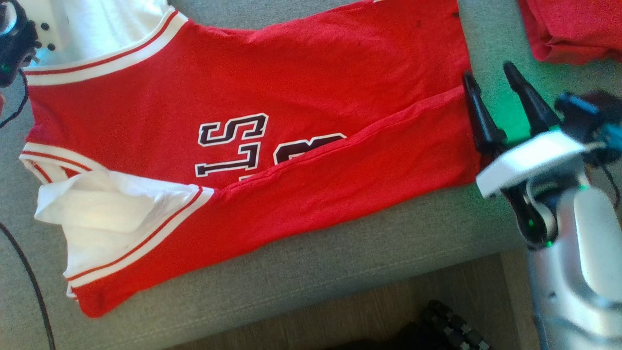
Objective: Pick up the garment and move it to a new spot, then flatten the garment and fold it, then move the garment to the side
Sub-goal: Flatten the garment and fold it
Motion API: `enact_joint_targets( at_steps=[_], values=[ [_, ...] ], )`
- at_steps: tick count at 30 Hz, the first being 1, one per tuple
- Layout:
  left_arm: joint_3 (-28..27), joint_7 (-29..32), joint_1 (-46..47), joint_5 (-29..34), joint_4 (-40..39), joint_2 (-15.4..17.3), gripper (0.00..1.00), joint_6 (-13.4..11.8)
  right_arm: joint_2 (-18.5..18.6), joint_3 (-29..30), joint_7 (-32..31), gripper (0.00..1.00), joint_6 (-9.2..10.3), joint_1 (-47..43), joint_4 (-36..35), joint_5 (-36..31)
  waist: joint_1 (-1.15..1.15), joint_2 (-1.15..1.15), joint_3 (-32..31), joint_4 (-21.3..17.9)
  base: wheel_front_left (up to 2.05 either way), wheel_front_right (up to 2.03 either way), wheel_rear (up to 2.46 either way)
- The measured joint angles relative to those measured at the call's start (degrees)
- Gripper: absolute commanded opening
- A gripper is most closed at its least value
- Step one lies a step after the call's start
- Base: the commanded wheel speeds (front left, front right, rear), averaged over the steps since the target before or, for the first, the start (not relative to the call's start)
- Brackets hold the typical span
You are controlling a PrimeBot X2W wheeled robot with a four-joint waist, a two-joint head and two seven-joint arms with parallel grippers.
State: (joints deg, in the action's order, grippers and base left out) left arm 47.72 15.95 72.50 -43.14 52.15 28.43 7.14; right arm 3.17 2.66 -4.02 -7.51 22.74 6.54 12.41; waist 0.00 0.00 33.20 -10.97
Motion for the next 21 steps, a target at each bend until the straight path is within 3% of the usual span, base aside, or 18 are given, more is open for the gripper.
enact_joint_targets(
  at_steps=[5, 11, 21],
  values=[
    [1.65, -0.43, 0.69, 0.0, -0.09, 0.32, 0.0, 0.01, 0.01, -2.15, -3.61, 1.0, 0.0, 7.62, 3.05, -0.86, 0.0, 0.0, -0.03, 0.28, 0.0, 0.0, 0.0],
    [3.59, -0.42, 0.85, -0.42, -0.79, 0.29, 0.0, 0.42, 0.04, -2.65, -5.5, 1.0, 0.0, 17.06, 11.51, -0.58, 0.0, 0.0, -0.45, 1.45, 0.0, 0.0, 0.0],
    [5.33, -1.98, 1.87, -0.81, -0.65, 0.16, 0.0, 0.43, 0.11, -2.78, -3.15, 1.0, 0.0, 25.52, 26.07, -0.92, 0.0, 0.0, -0.91, 3.42, 0.0, 0.0, 0.0]
  ],
)
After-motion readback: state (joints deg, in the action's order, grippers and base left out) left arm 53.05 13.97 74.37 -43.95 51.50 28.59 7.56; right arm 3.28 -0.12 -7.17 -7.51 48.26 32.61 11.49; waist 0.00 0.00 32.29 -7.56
